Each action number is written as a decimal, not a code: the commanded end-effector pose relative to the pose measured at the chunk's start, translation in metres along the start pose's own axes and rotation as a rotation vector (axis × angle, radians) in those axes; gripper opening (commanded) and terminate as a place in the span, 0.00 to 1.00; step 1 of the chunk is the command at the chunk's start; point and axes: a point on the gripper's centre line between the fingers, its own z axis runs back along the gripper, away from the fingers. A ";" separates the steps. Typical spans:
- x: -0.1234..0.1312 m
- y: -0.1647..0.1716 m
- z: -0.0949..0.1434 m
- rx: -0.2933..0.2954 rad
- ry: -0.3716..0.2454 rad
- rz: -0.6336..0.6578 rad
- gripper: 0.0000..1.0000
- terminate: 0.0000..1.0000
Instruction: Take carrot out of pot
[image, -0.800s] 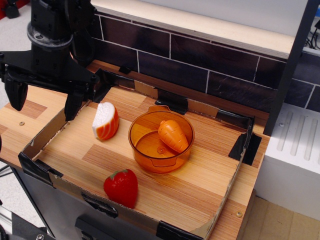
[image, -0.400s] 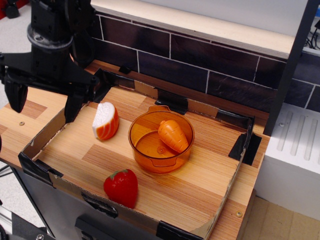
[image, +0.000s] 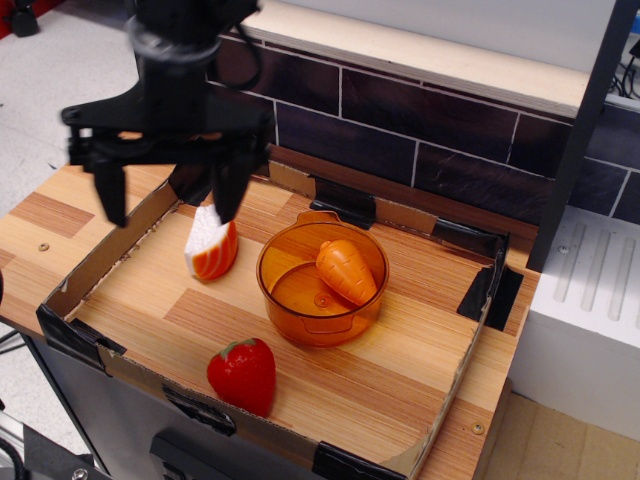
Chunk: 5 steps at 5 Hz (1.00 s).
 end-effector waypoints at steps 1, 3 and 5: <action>0.012 -0.046 0.012 -0.157 -0.048 0.252 1.00 0.00; 0.003 -0.069 -0.004 -0.292 -0.135 0.298 1.00 0.00; -0.008 -0.089 -0.025 -0.281 -0.129 0.335 1.00 0.00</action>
